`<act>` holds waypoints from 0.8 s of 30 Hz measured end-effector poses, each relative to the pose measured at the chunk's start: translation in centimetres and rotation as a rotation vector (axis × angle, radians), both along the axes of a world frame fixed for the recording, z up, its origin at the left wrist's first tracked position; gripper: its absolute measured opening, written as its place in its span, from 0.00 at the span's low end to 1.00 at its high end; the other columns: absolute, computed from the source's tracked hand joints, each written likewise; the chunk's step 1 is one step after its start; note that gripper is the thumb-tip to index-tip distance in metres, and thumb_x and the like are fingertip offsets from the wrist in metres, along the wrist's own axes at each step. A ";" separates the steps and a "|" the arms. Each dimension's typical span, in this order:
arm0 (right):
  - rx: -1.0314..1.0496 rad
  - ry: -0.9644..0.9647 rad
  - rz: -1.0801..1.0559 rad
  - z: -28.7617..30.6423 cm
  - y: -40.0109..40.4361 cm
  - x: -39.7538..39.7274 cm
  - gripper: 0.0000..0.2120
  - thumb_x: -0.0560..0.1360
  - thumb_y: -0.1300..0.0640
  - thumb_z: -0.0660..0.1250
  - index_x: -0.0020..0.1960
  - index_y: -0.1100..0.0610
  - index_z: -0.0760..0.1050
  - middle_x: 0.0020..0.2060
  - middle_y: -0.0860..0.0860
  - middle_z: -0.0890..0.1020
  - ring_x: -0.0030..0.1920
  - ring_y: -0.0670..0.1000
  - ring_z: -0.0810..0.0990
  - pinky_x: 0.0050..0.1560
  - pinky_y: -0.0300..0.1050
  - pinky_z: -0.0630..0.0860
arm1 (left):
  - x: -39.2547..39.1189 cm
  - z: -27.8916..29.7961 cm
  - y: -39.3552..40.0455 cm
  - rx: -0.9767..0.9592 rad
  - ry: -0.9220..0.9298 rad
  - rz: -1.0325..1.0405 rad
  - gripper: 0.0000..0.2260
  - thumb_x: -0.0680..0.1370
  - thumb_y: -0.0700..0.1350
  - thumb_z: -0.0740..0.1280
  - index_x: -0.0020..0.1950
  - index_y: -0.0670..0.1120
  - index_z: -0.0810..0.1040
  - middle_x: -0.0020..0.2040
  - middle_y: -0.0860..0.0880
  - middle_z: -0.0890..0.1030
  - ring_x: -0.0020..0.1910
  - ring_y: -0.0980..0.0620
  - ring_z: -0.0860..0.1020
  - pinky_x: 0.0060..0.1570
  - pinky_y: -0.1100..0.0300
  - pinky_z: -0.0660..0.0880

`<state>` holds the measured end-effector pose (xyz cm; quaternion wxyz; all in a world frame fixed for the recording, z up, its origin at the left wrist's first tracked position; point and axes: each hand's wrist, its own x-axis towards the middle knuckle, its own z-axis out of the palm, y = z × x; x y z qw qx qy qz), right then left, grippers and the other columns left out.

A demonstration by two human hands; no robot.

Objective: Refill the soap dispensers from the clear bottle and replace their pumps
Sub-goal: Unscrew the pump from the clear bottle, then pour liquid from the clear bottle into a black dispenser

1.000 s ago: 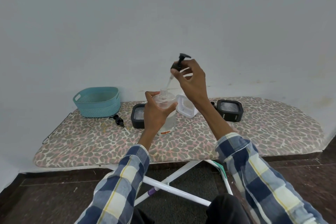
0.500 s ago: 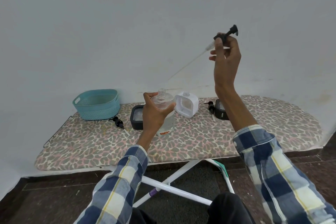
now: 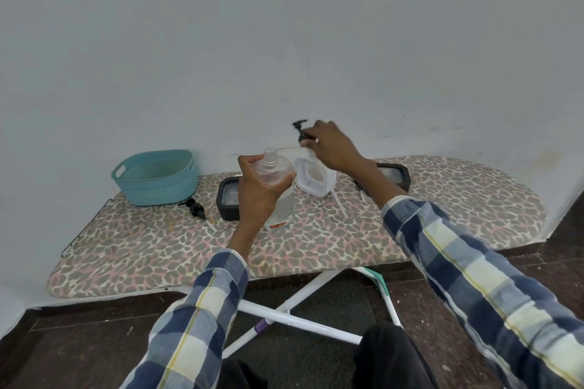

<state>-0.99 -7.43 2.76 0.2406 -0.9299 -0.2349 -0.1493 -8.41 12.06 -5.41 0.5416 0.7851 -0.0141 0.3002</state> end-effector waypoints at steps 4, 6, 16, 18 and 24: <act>-0.314 0.055 -0.060 -2.1 3.3 1.0 0.14 0.87 0.50 0.60 0.60 0.55 0.82 0.57 0.54 0.80 0.67 0.59 0.72 0.66 0.60 0.68 | 0.2 -0.1 0.0 -0.004 -0.006 -0.006 0.35 0.69 0.55 0.86 0.64 0.55 0.65 0.58 0.60 0.81 0.53 0.66 0.82 0.50 0.68 0.79; -0.404 0.030 -0.085 -3.4 4.4 1.2 0.10 0.85 0.53 0.62 0.51 0.54 0.80 0.48 0.50 0.79 0.65 0.59 0.73 0.66 0.60 0.66 | 0.1 -0.3 0.0 -0.003 -0.010 0.000 0.35 0.69 0.57 0.85 0.64 0.56 0.65 0.59 0.56 0.82 0.54 0.62 0.83 0.50 0.65 0.79; -0.378 -0.125 -0.142 -6.4 6.0 1.0 0.09 0.83 0.60 0.59 0.45 0.52 0.74 0.47 0.50 0.79 0.61 0.57 0.74 0.65 0.60 0.62 | 0.2 -0.3 0.5 0.049 -0.024 0.016 0.36 0.69 0.59 0.85 0.65 0.57 0.64 0.62 0.53 0.82 0.57 0.54 0.84 0.53 0.60 0.81; -0.213 -0.193 -0.169 -6.5 4.9 0.7 0.09 0.84 0.58 0.63 0.52 0.51 0.82 0.50 0.48 0.82 0.61 0.56 0.75 0.63 0.58 0.62 | 0.3 -0.3 0.7 0.059 -0.027 0.011 0.35 0.70 0.58 0.85 0.65 0.57 0.64 0.62 0.53 0.82 0.56 0.54 0.84 0.52 0.59 0.82; 0.135 -0.231 -0.469 -7.6 -3.0 -0.7 0.12 0.84 0.51 0.65 0.64 0.53 0.80 0.62 0.54 0.79 0.65 0.61 0.75 0.62 0.60 0.70 | 0.3 -0.4 0.4 0.064 -0.029 0.047 0.35 0.69 0.59 0.84 0.63 0.59 0.63 0.59 0.52 0.82 0.50 0.55 0.84 0.47 0.58 0.82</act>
